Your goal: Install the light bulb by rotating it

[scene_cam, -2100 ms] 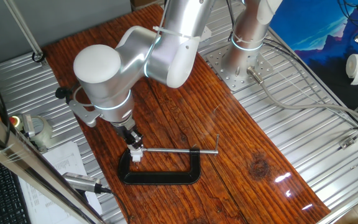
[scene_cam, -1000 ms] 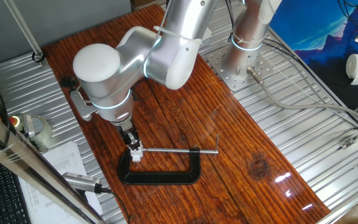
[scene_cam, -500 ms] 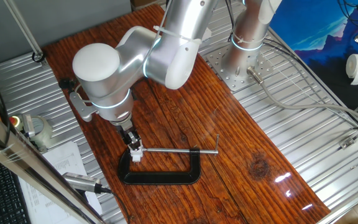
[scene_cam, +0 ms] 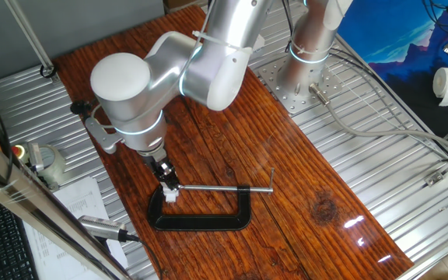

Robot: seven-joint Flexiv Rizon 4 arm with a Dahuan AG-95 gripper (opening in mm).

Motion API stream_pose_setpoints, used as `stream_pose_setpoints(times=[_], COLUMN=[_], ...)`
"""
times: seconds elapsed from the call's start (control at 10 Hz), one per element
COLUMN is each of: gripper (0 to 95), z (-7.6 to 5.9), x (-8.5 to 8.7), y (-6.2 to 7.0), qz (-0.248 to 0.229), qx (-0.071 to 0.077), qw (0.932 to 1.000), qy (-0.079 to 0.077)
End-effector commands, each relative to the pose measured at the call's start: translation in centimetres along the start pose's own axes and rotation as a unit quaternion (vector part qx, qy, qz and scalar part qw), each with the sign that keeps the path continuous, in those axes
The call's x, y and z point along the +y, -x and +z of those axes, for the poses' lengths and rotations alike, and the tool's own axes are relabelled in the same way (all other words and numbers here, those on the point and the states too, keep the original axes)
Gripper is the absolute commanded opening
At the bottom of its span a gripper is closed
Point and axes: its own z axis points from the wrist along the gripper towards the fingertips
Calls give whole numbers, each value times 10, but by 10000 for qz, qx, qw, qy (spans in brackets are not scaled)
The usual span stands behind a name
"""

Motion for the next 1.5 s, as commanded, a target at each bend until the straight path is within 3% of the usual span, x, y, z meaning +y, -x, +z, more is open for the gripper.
stream_pose_setpoints(times=[0.1, 0.5, 0.6, 0.7, 0.8, 0.9, 1.0, 1.1, 1.2, 1.4, 1.5], gripper=[760, 760, 760, 760, 760, 760, 760, 760, 760, 760, 760], z=[-8, -12, -12, -12, -12, -12, -12, -12, -10, -5, -3], x=[6, 9, 9, 10, 11, 11, 11, 11, 11, 10, 10], y=[5, 5, 5, 5, 4, 4, 4, 4, 3, -1, -3], qz=[-2658, -4199, -4735, -5106, -5418, -5628, -6127, -6259, -6720, -7017, -7087], qx=[157, 128, 164, 185, 181, 178, 175, 169, 128, 40, 46], qw=[9638, 9074, 8806, 8595, 8401, 8263, 7900, 7796, 7401, 7121, 7052], qy=[-165, -86, -114, -148, -163, -156, -139, -142, -201, -231, -223])
